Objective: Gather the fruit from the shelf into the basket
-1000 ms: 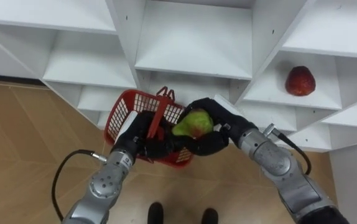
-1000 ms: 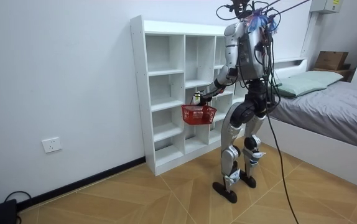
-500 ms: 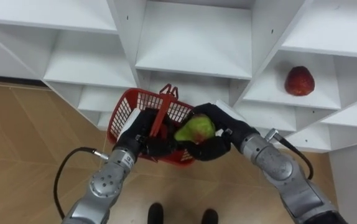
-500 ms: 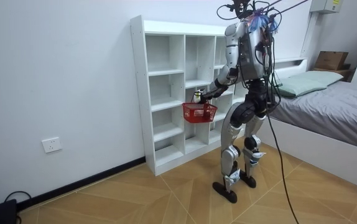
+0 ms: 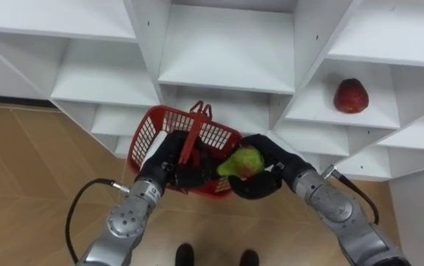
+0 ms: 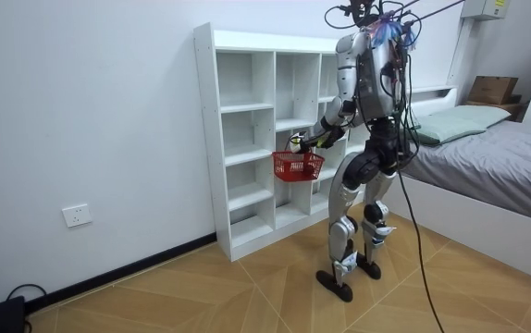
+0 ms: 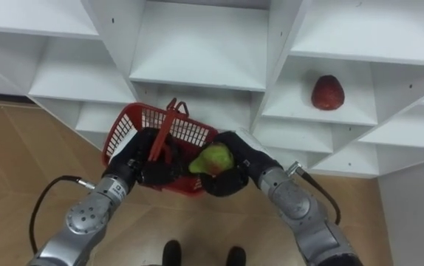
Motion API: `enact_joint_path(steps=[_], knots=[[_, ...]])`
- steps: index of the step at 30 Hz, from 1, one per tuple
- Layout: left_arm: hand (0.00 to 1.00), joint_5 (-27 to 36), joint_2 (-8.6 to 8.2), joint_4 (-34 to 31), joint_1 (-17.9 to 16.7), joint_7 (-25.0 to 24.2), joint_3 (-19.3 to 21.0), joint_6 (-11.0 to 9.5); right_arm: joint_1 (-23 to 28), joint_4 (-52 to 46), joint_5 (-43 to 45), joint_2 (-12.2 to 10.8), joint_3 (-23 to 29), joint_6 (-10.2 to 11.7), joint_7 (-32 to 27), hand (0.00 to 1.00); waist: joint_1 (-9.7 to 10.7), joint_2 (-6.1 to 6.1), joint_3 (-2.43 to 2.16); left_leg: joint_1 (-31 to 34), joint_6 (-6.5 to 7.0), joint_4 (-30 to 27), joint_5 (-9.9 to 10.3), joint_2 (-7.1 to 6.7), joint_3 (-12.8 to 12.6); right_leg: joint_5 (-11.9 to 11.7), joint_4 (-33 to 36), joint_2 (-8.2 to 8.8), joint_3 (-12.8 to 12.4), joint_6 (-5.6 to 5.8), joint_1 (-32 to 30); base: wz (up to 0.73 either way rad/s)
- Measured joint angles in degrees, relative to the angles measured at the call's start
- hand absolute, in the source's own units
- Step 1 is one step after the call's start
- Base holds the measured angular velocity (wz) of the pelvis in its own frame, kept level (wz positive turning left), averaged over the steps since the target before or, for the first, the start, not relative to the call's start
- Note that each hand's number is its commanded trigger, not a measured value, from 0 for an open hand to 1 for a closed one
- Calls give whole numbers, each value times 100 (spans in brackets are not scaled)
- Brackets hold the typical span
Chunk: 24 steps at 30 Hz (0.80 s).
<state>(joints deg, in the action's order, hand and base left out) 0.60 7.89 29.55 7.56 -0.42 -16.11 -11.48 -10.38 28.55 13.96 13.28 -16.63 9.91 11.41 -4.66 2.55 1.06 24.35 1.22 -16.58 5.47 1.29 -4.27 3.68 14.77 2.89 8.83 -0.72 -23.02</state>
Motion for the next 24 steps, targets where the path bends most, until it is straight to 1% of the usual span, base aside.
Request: enact_joint_path(steps=[3, 7, 10, 15, 24], knots=[[100, 3, 7, 0, -5, 21, 0, -3, -2, 5, -46, 54, 16, 0, -79, 100, 16, 1, 1, -3, 0, 19, 0, 0, -12, 0, -3, 1, -9, 0, -10, 0], [100, 2, 17, 39, -20, 27, -3, -3, -5, 6, -48, 59, 36, 0, -233, 100, 22, 4, 3, -30, 0, 46, 0, 3, -34, 0, -3, 4, -56, 0, -8, -2], [100, 2, 54, 41, -54, 31, -3, -3, -7, 6, -49, 59, 35, 0, -320, 100, 24, 7, 6, -69, -3, 88, -5, 3, -52, 1, -8, 6, -77, 1, 3, -2], [100, 2, 75, 41, -82, 143, -2, -3, -9, 6, -49, 63, 37, 0, -460, 100, 29, 6, 12, -68, -4, 98, -4, 4, -59, 2, -17, 4, -82, 3, -3, 0], [100, -2, 104, 34, -97, 143, 17, -3, -14, 6, -45, 76, 53, 0, -733, 100, 31, 10, 16, 11, -3, 107, -4, 6, -77, 6, -8, 9, -74, 8, -95, 0]])
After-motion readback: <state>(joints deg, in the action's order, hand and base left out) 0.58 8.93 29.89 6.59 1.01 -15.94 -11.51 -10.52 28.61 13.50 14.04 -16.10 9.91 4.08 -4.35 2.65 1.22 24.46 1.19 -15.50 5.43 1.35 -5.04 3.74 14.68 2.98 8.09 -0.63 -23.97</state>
